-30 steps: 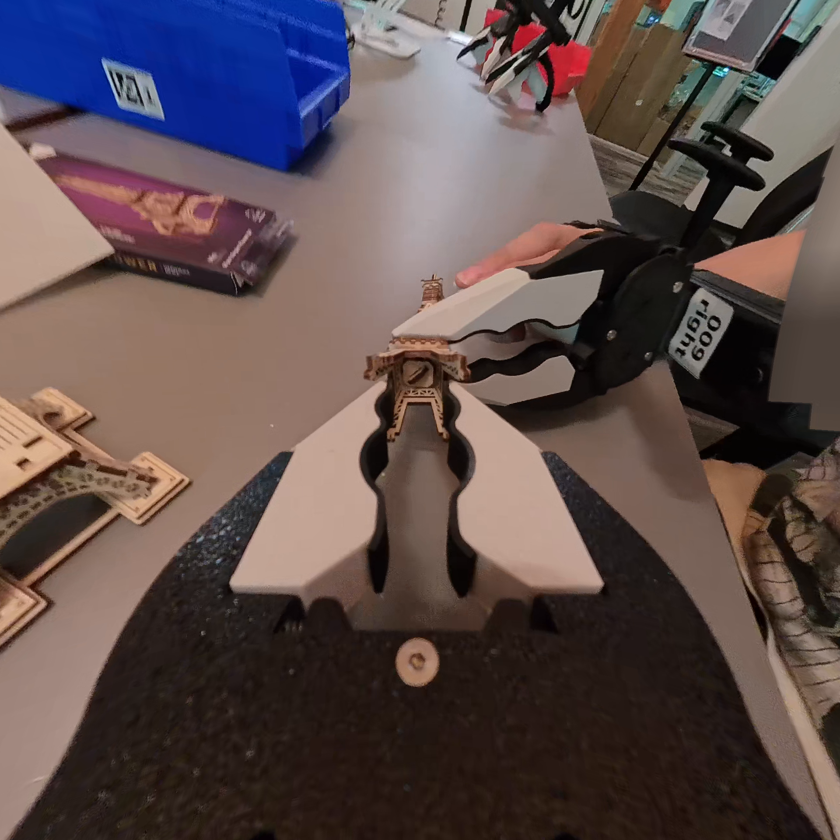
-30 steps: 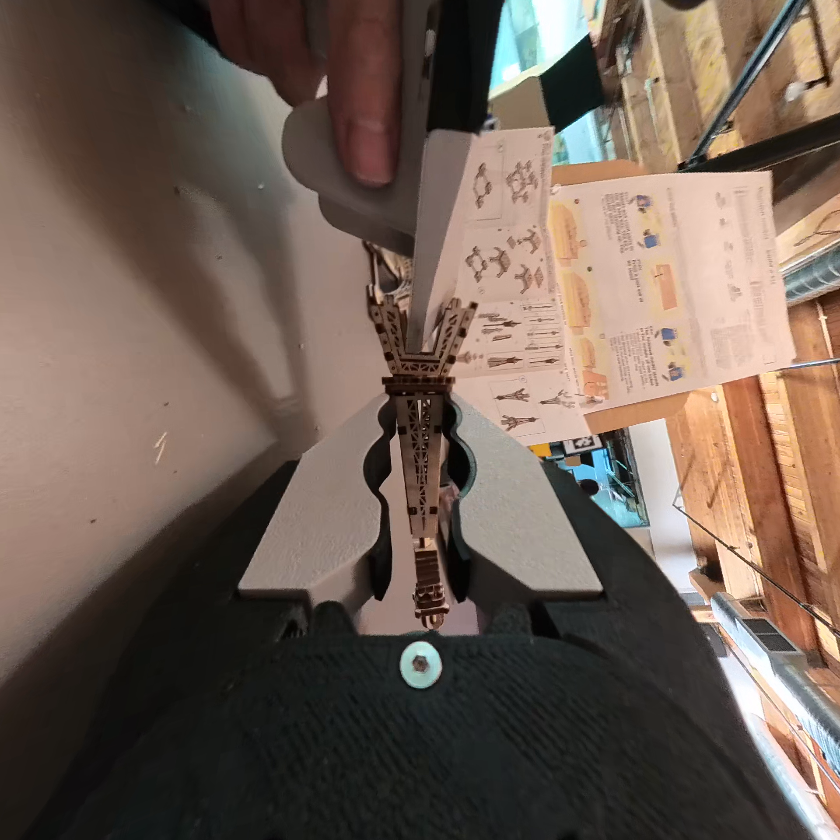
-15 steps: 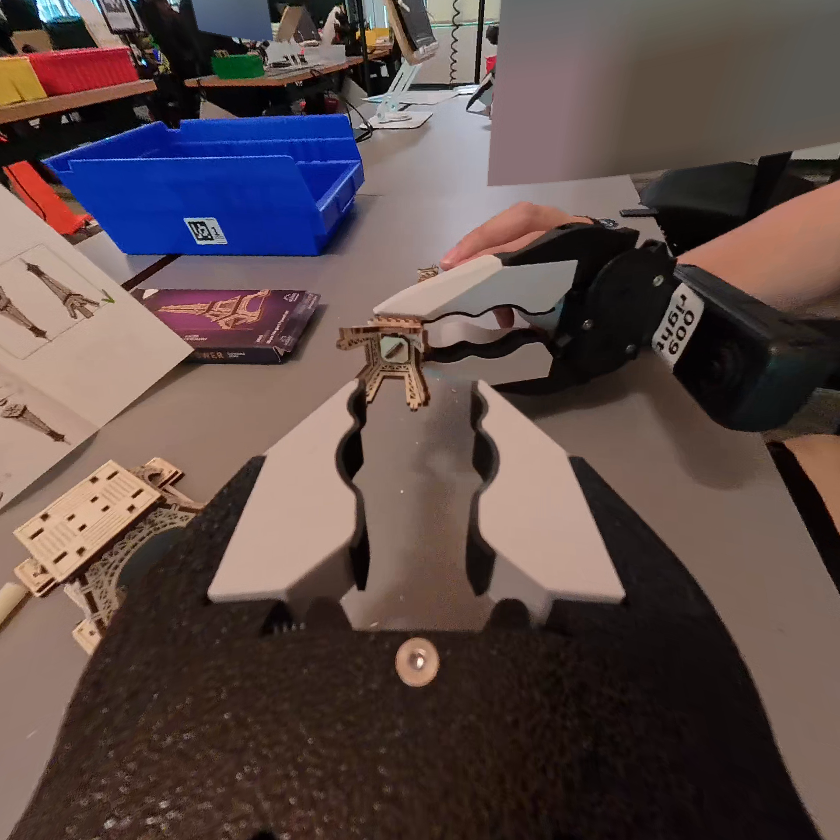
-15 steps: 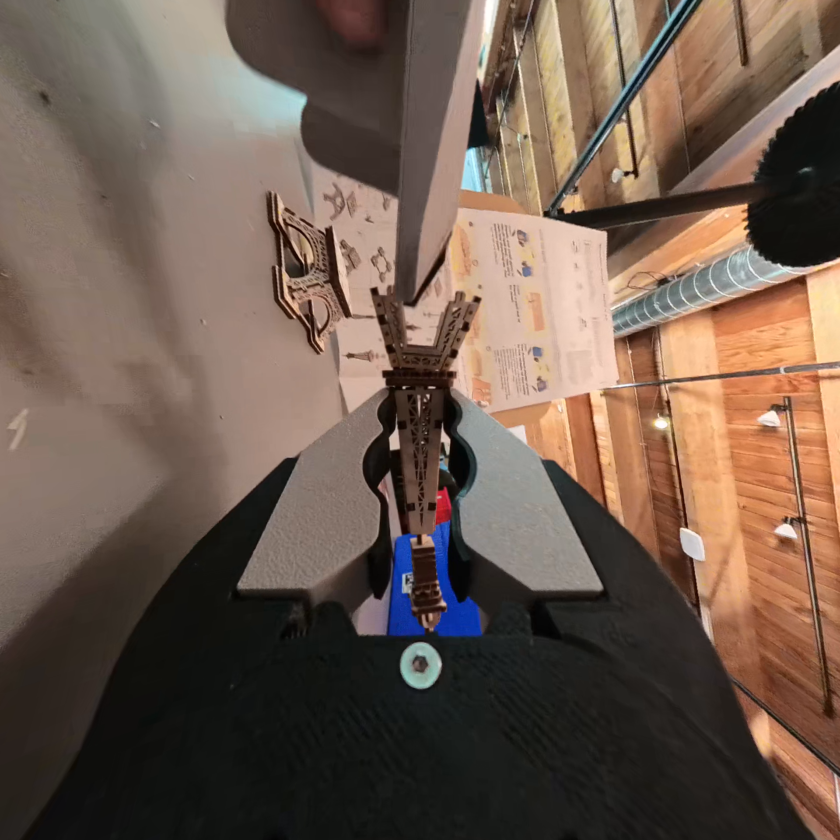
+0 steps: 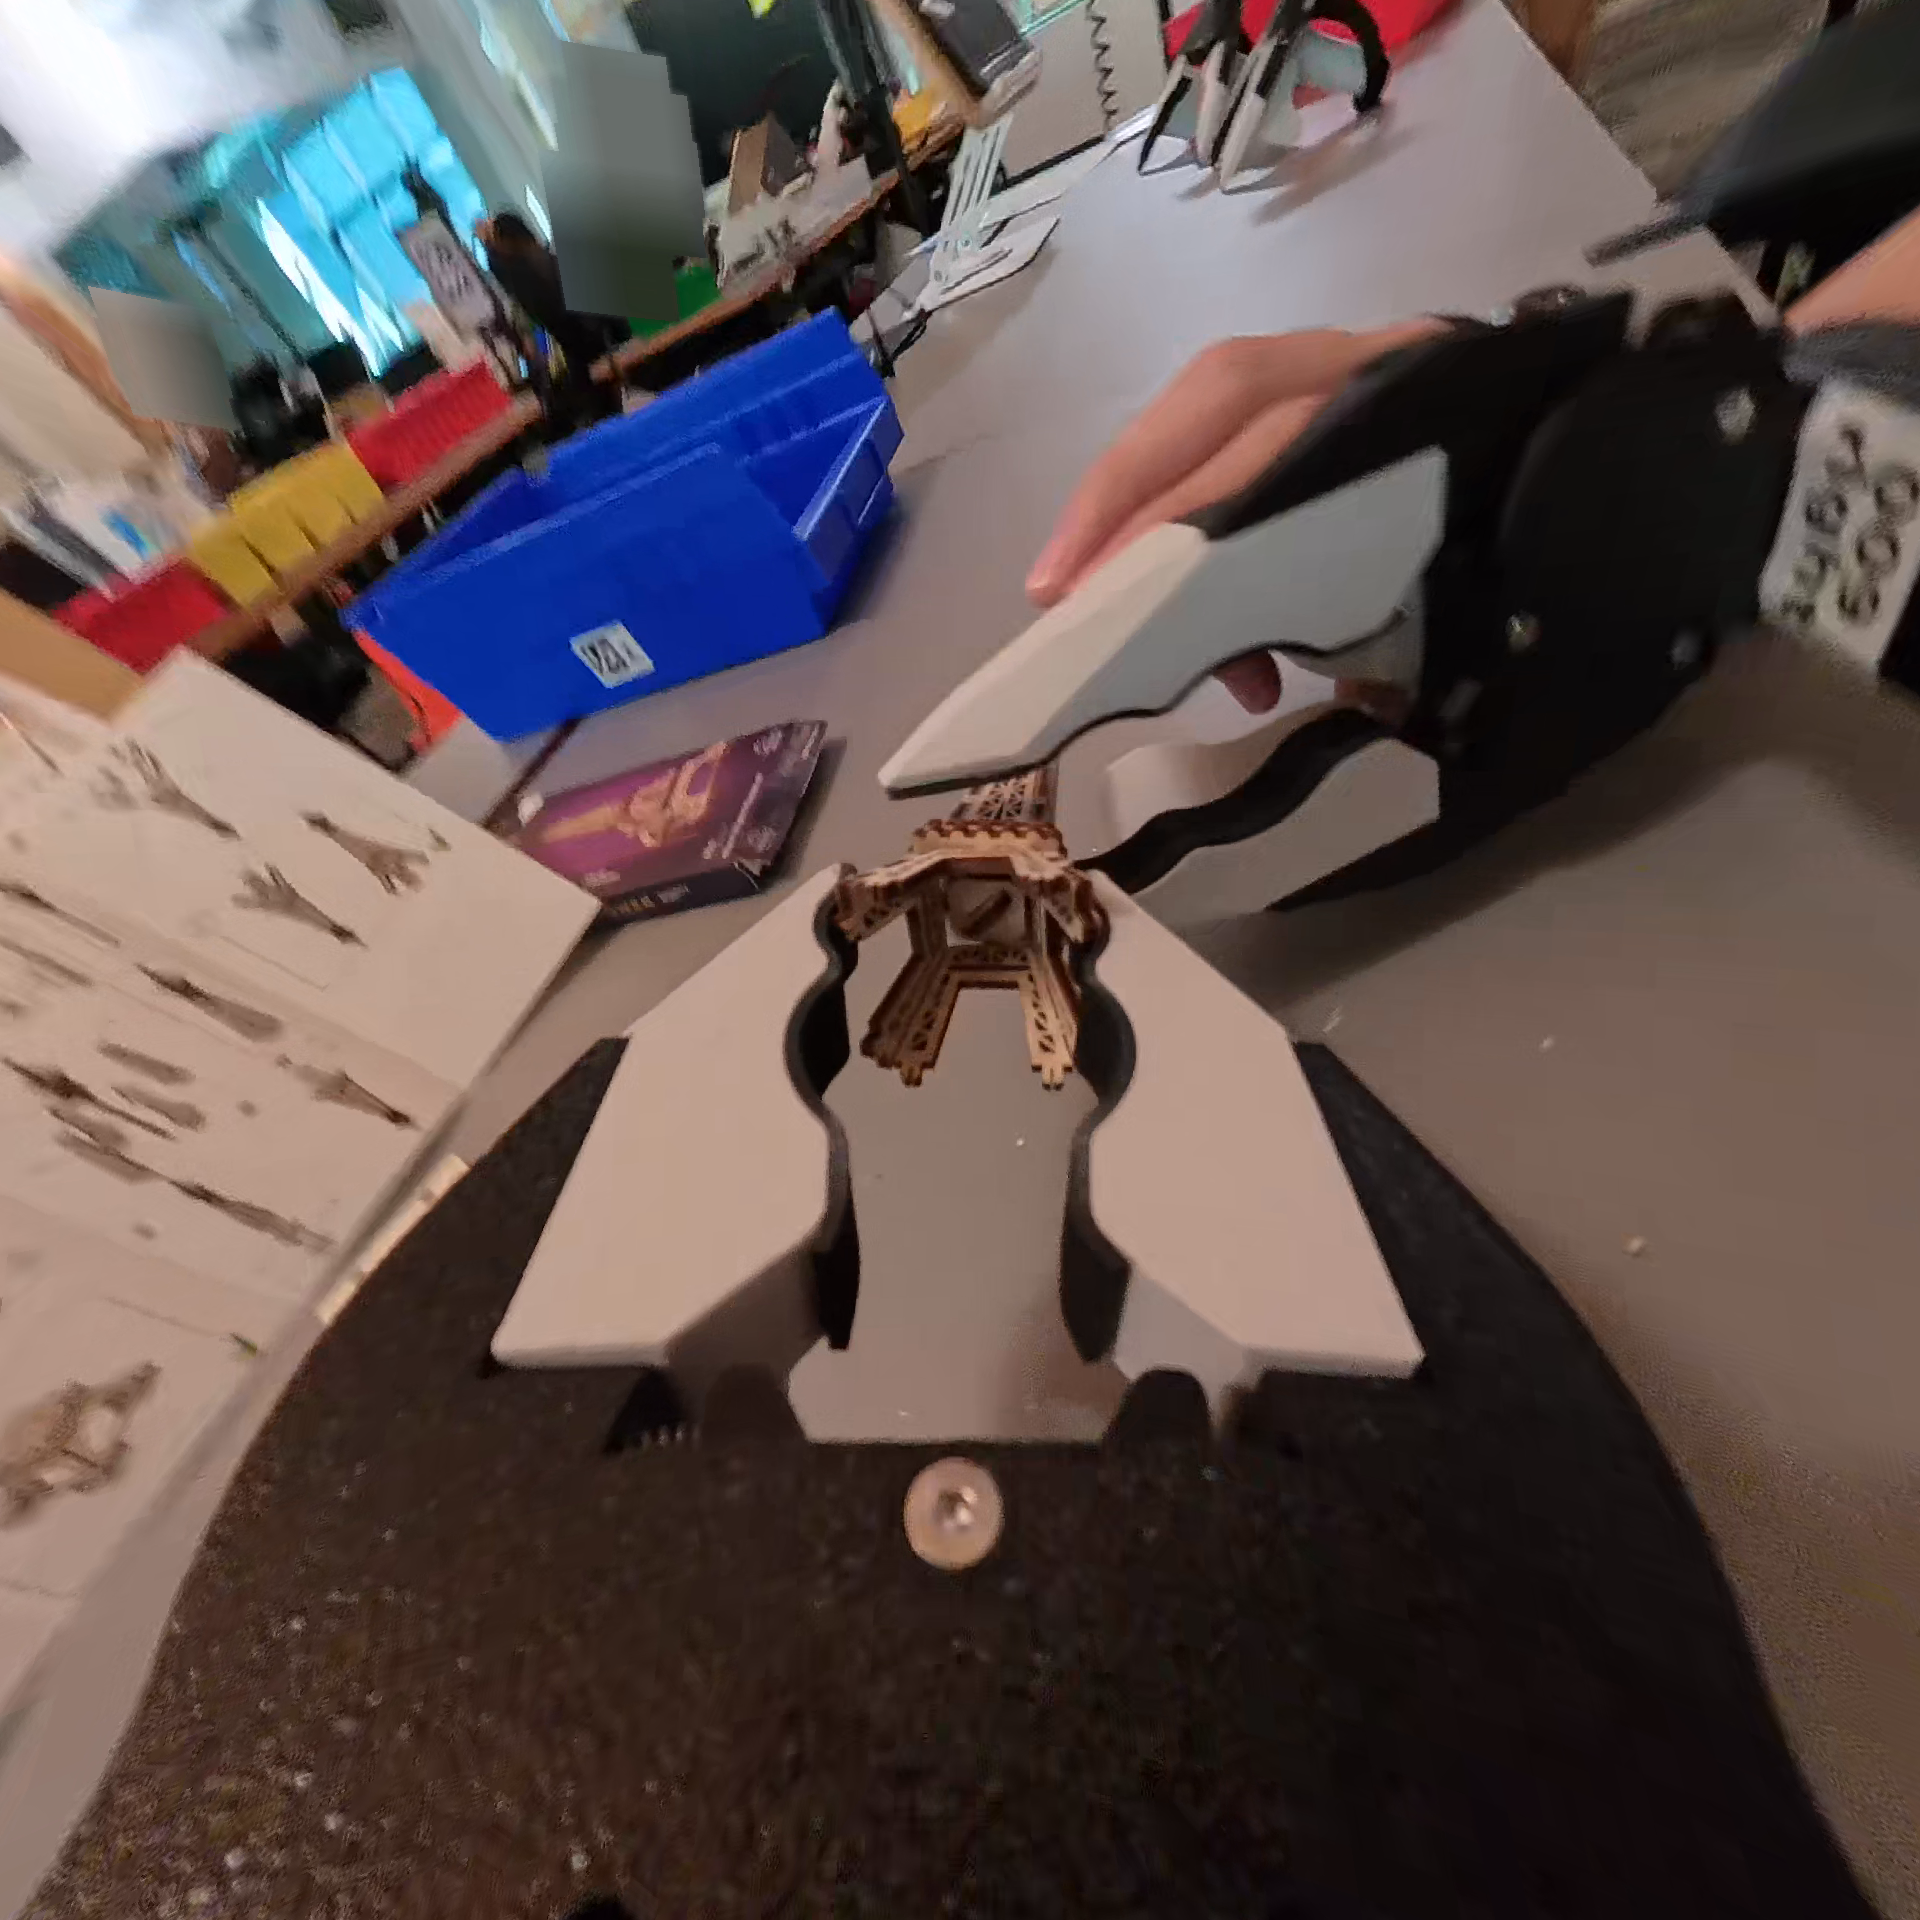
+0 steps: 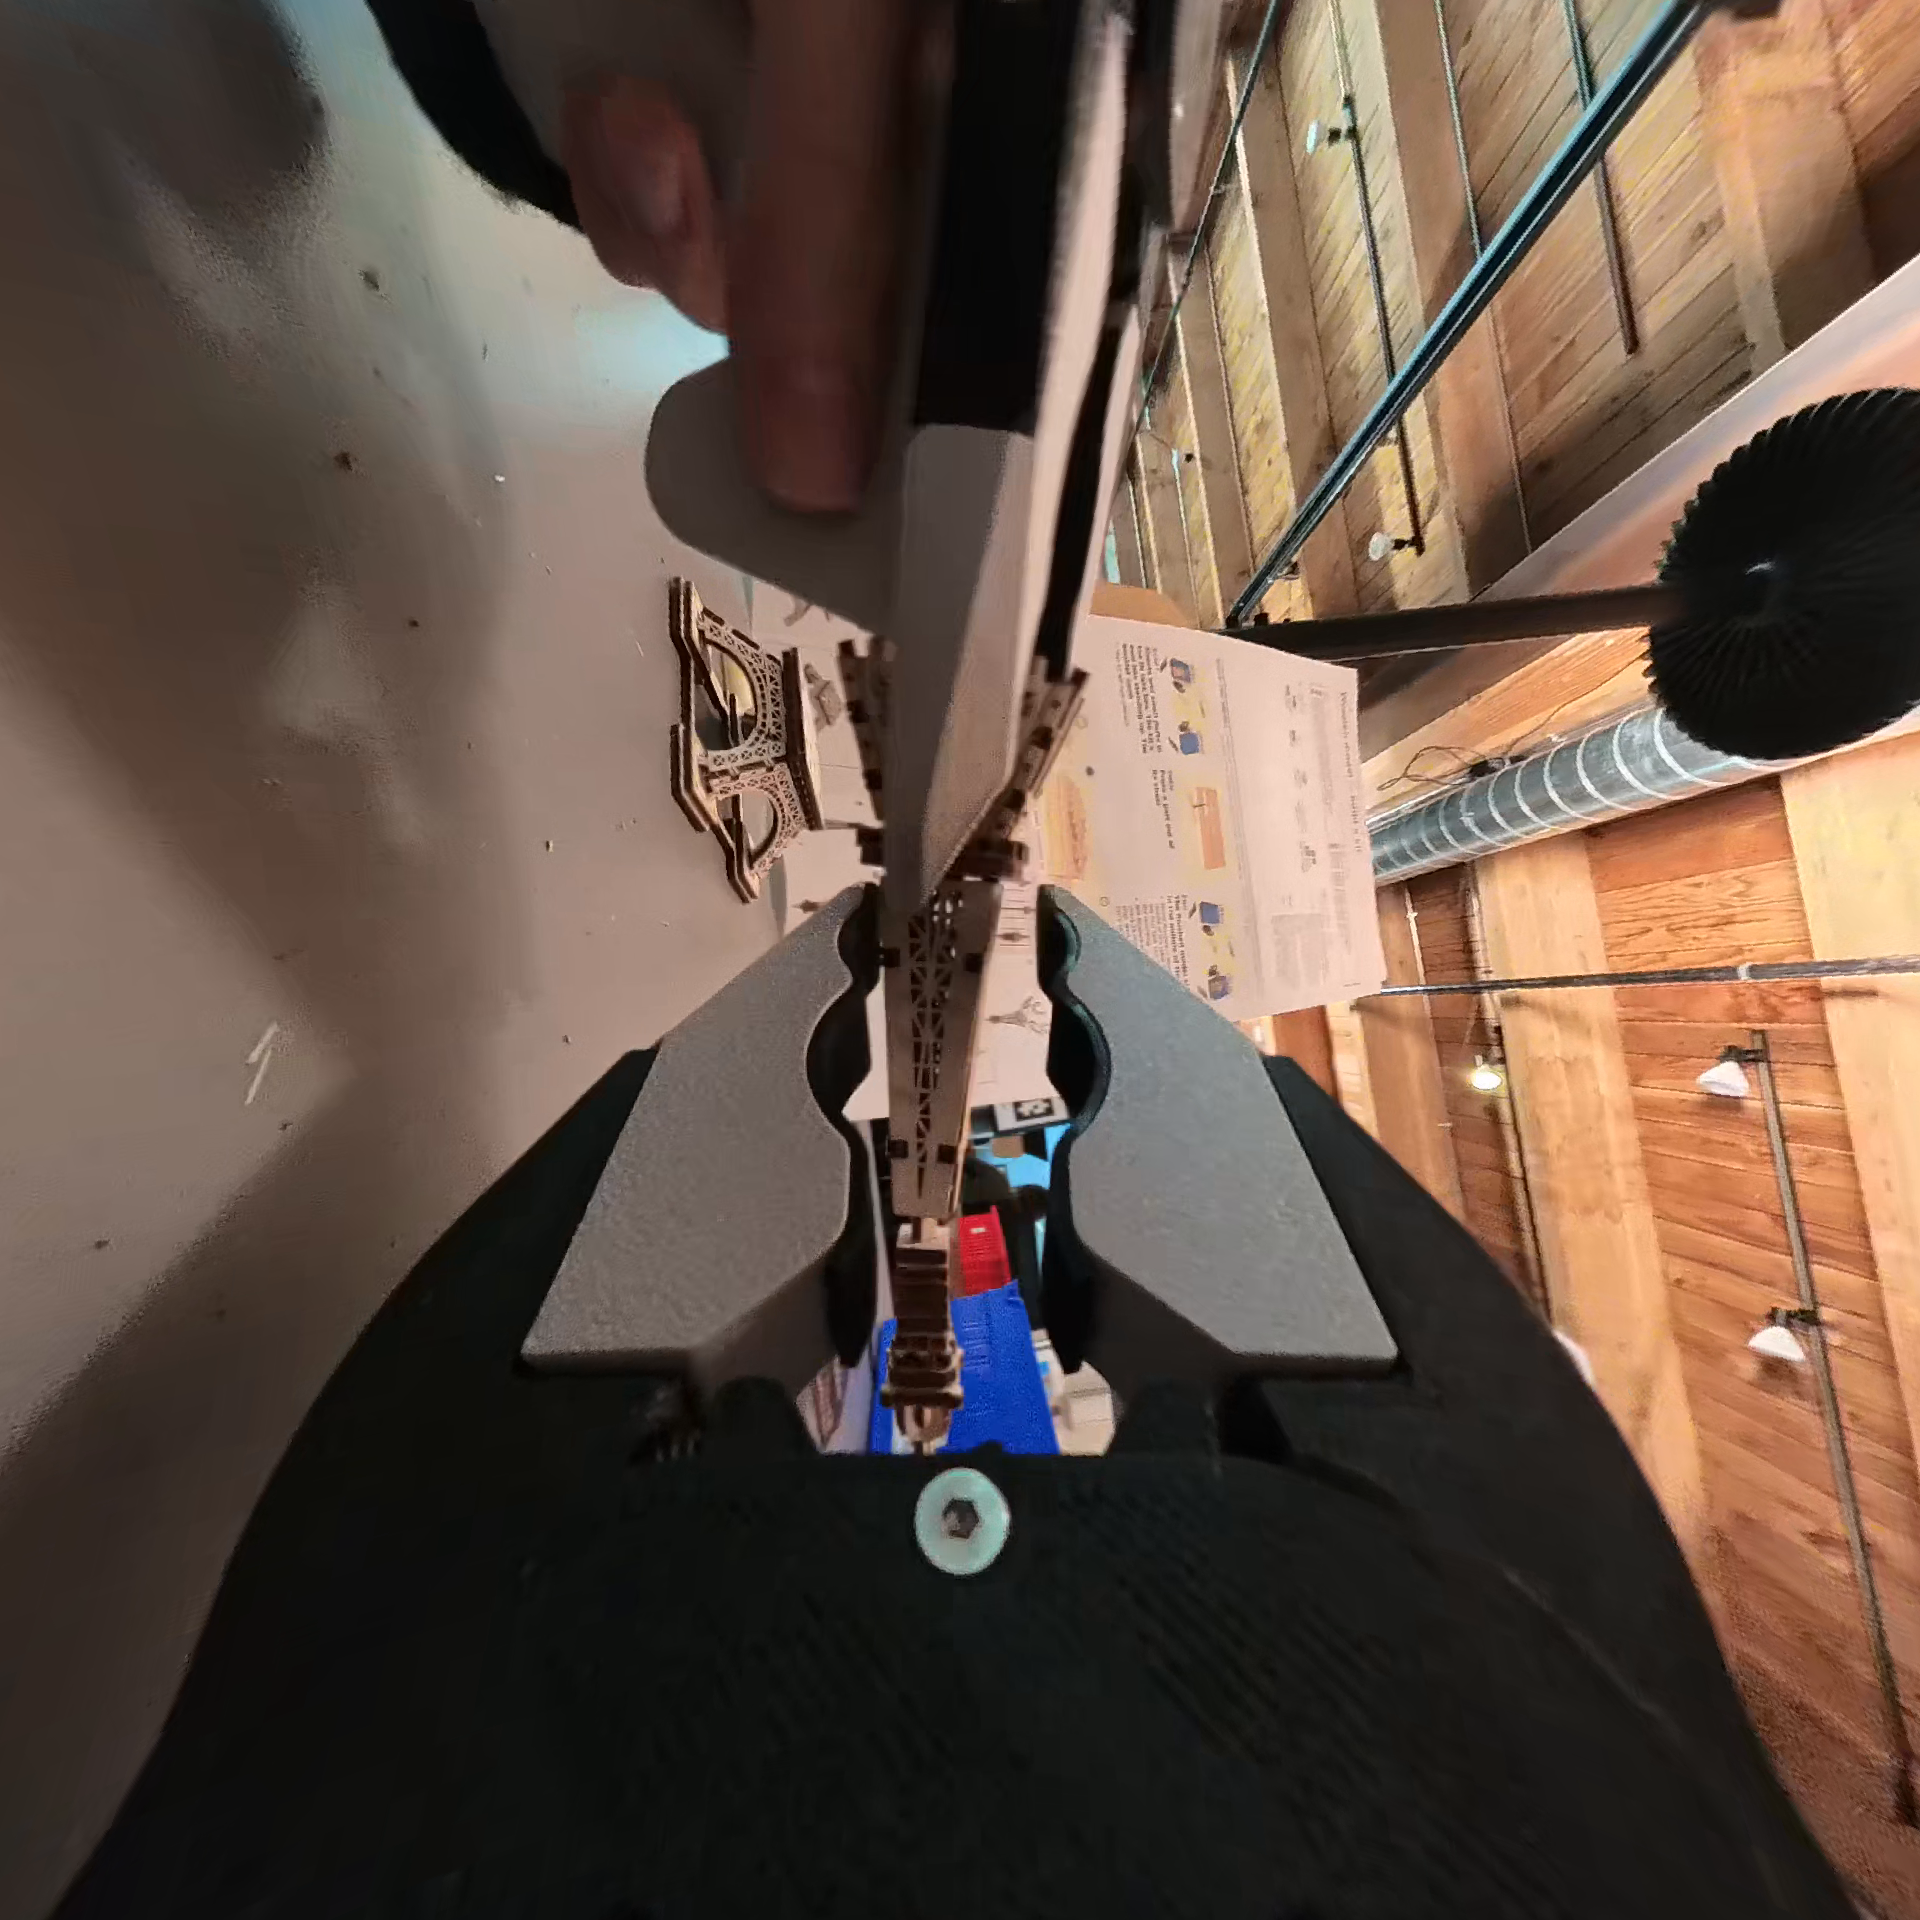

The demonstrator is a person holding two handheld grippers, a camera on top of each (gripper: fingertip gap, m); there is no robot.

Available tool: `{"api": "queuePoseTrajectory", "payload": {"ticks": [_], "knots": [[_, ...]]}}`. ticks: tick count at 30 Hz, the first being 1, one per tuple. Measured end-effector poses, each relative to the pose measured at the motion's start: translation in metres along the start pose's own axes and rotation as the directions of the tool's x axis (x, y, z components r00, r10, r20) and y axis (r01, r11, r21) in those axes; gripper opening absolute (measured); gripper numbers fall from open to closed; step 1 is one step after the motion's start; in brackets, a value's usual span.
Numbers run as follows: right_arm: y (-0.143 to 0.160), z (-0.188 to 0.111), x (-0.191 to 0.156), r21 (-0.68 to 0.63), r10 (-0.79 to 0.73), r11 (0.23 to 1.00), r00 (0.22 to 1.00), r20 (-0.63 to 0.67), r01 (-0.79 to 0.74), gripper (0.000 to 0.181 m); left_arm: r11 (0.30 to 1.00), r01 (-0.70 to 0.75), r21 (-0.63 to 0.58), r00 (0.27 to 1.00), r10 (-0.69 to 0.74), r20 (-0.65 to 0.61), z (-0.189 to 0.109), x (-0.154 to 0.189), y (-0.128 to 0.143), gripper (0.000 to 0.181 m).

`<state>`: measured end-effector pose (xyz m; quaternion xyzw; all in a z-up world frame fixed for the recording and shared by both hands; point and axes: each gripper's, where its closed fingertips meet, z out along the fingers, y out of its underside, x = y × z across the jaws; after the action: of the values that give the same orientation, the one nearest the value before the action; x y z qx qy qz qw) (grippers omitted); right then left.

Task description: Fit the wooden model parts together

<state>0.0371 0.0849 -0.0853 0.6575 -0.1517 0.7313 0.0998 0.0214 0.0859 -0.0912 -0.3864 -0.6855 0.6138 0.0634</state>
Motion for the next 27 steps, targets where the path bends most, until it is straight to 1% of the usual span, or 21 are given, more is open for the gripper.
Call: {"api": "queuePoseTrajectory", "payload": {"ticks": [2,3,4,5,6,7,8,10,13,15,17,19,21,22,24,25,26,27], "knots": [[0.001,0.001,-0.001,0.003,0.069,0.998,0.997,0.028,-0.069,0.032,0.98,-0.193,0.039,0.981,0.193,-0.006,-0.002,0.008,-0.002,0.038],[0.003,0.001,-0.003,0.002,0.104,0.995,0.994,0.045,-0.104,0.037,0.951,-0.305,0.057,0.952,0.304,0.019,-0.003,0.009,-0.003,0.038],[0.004,0.002,-0.004,0.009,0.141,0.99,0.988,0.067,-0.142,0.043,0.903,-0.424,0.065,0.906,0.422,0.048,-0.005,0.01,-0.003,0.037],[0.002,0.001,-0.009,0.031,0.18,0.982,0.977,0.116,-0.185,0.053,0.845,-0.532,0.056,0.847,0.528,0.066,-0.006,0.012,-0.001,0.038],[0.0,0.0,-0.013,0.045,0.221,0.972,0.962,0.163,-0.231,0.061,0.79,-0.612,0.031,0.79,0.608,0.08,-0.006,0.012,0.003,0.038],[-0.002,-0.001,-0.017,0.054,0.254,0.961,0.943,0.214,-0.271,0.066,0.746,-0.666,0.007,0.743,0.662,0.094,-0.006,0.011,0.005,0.038],[-0.004,-0.004,-0.02,0.061,0.282,0.95,0.923,0.261,-0.307,0.065,0.711,-0.703,0.006,0.708,0.699,0.1,-0.006,0.012,0.007,0.038],[-0.006,-0.009,-0.023,0.058,0.354,0.916,0.87,0.344,-0.396,0.064,0.666,-0.746,0.021,0.664,0.739,0.114,-0.007,0.014,0.006,0.038],[-0.009,-0.012,-0.027,0.012,0.453,0.856,0.762,0.463,-0.517,0.059,0.627,-0.779,0.027,0.623,0.768,0.149,-0.007,0.013,0.004,0.038],[-0.01,-0.01,-0.028,-0.007,0.474,0.837,0.718,0.509,-0.547,0.053,0.621,-0.783,0.039,0.62,0.772,0.138,-0.005,0.015,0.005,0.038],[-0.006,-0.005,-0.038,-0.043,0.462,0.846,0.689,0.558,-0.532,0.061,0.625,-0.779,0.045,0.624,0.769,0.135,-0.004,0.015,0.006,0.037],[0.001,0.002,-0.049,-0.048,0.405,0.882,0.699,0.589,-0.47,0.068,0.601,-0.798,0.044,0.601,0.788,0.135,-0.002,0.017,0.005,0.037],[-0.003,0.008,-0.05,0.046,0.336,0.894,0.734,0.59,-0.446,0.06,0.582,-0.811,0.06,0.584,0.802,0.128,-0.001,0.023,0.003,0.037],[-0.006,0.008,-0.053,0.088,0.3,0.894,0.734,0.609,-0.439,0.06,0.577,-0.814,0.069,0.581,0.805,0.118,-0.001,0.026,0.003,0.037],[-0.007,0.014,-0.051,0.151,0.246,0.907,0.786,0.567,-0.393,0.056,0.567,-0.82,0.081,0.573,0.81,0.123,-0.001,0.029,0.001,0.037],[-0.01,0.015,-0.048,0.2,0.209,0.91,0.817,0.538,-0.364,0.042,0.561,-0.824,0.08,0.567,0.812,0.142,-0.002,0.028,-0.001,0.038],[-0.014,0.016,-0.043,0.244,0.189,0.905,0.844,0.503,-0.348,0.023,0.558,-0.826,0.081,0.563,0.808,0.174,-0.004,0.025,-0.005,0.038],[-0.017,0.018,-0.038,0.268,0.179,0.905,0.868,0.463,-0.33,0.017,0.564,-0.822,0.08,0.569,0.801,0.186,-0.006,0.023,-0.007,0.038]]}}
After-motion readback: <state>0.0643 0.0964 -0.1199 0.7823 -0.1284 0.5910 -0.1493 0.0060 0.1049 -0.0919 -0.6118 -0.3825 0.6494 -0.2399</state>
